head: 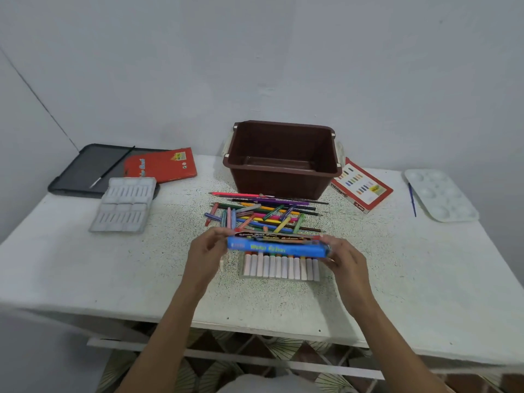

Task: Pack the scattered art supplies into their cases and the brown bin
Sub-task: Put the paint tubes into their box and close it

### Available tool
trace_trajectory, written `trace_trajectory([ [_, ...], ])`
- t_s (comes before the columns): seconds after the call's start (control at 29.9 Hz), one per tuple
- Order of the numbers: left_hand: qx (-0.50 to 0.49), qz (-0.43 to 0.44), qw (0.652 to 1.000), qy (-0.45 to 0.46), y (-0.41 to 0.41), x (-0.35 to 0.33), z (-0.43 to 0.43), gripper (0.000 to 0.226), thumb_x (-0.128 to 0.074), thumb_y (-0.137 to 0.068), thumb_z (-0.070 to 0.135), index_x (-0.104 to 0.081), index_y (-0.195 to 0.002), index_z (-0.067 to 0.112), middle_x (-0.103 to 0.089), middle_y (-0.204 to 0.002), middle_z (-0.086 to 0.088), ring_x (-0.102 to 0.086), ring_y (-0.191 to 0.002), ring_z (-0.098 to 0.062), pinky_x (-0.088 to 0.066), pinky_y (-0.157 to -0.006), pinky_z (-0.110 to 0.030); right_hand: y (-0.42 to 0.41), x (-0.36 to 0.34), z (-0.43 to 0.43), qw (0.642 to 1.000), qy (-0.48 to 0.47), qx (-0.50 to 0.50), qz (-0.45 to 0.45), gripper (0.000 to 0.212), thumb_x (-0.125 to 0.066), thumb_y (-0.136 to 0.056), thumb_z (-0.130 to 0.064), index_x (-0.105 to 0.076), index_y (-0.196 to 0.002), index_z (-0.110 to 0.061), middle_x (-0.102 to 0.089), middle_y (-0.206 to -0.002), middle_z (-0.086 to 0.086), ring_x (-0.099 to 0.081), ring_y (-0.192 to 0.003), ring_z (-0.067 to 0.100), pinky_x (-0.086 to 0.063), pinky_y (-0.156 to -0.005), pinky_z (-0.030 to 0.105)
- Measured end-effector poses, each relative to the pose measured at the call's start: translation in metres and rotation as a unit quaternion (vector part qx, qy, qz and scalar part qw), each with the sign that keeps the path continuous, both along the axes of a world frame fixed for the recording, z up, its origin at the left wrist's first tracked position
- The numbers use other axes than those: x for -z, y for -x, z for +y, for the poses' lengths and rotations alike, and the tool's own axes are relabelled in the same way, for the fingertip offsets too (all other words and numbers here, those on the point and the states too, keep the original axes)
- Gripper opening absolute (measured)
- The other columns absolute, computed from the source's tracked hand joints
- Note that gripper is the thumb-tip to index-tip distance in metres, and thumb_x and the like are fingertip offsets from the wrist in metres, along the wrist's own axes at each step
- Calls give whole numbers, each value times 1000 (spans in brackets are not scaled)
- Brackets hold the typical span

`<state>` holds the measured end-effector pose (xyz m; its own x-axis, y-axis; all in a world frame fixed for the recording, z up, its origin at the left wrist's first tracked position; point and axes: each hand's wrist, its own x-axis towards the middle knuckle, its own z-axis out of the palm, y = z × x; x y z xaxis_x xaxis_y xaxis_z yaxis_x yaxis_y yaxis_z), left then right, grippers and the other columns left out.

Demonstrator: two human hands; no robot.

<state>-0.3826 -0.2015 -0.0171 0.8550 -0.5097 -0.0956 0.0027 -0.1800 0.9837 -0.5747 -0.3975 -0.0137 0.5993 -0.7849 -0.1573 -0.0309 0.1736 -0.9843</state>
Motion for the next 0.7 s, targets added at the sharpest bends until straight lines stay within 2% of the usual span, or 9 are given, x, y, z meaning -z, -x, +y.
trace_trajectory([
  [0.1, 1, 28, 1000, 1, 0, 1, 3, 21, -53, -96, 4, -72, -92, 12, -75, -94, -1, -70, -95, -20, -57, -84, -39, 0, 0, 3, 999, 19, 33, 31, 15, -61, -95, -19, -73, -93, -9, -68, -115, -1, -64, -104, 15, -54, -83, 31],
  [0.17, 18, 2, 1000, -19, -1, 2, 3, 19, -55, -95, 6, -71, -95, 17, -74, -97, -1, -69, -95, -17, -58, -78, -38, -1, 0, 5, 998, 49, 22, 41, 6, -63, -94, -11, -67, -96, -9, -67, -108, -2, -65, -95, 10, -54, -71, 20],
  [0.23, 34, -39, 997, -54, -2, 3, 2, 20, -57, -94, 5, -68, -98, 20, -72, -102, 0, -69, -88, -9, -56, -67, -36, -3, 2, 6, 996, 64, 3, 55, 10, -61, -94, -6, -62, -103, -10, -66, -106, -1, -67, -88, 3, -54, -64, 18],
  [0.3, 54, -67, 993, -77, -2, 4, 1, 24, -57, -93, 2, -63, -102, 23, -70, -110, -3, -69, -88, -8, -56, -57, -29, -5, 5, 7, 996, 58, -6, 74, 19, -61, -94, -7, -59, -110, -17, -64, -111, 0, -67, -90, 2, -55, -61, 19],
  [0.4, 107, -114, 982, -103, -4, 6, -2, 46, -56, -93, -1, -52, -119, 36, -54, -128, 1, -64, -105, -17, -59, -59, -25, -7, 8, 7, 995, 38, -11, 88, 31, -62, -94, -9, -57, -118, -27, -63, -116, 2, -66, -99, 13, -57, -59, 22],
  [0.47, 165, -172, 961, -143, -10, 10, -4, 62, -59, -92, 3, -41, -132, 47, -42, -138, 3, -52, -121, -19, -60, -69, -27, -9, 9, 8, 996, 22, -17, 87, 35, -60, -95, -10, -56, -125, -27, -62, -116, 3, -65, -101, 15, -58, -60, 24],
  [0.53, 213, -200, 934, -207, -13, 10, -5, 72, -67, -88, 22, -29, -140, 53, -31, -148, 5, -44, -130, -14, -58, -85, -37, -10, 9, 8, 996, 13, -23, 85, 37, -59, -95, -9, -56, -128, -25, -63, -117, 3, -65, -101, 15, -58, -61, 26],
  [0.63, 232, -233, 897, -296, -14, 7, -8, 101, -67, -63, 77, -16, -146, 51, -21, -152, 4, -36, -135, -16, -45, -101, -51, -11, 11, 8, 997, -3, -17, 79, 38, -60, -94, -5, -60, -125, -27, -64, -119, 3, -66, -103, 18, -61, -67, 33],
  [0.7, 229, -260, 875, -336, -13, 4, -14, 118, -62, -49, 90, -13, -147, 47, -17, -153, 0, -26, -140, -23, -38, -107, -57, -12, 11, 9, 997, -18, -12, 72, 38, -60, -94, -3, -62, -121, -29, -65, -118, 3, -68, -100, 19, -61, -73, 39],
])
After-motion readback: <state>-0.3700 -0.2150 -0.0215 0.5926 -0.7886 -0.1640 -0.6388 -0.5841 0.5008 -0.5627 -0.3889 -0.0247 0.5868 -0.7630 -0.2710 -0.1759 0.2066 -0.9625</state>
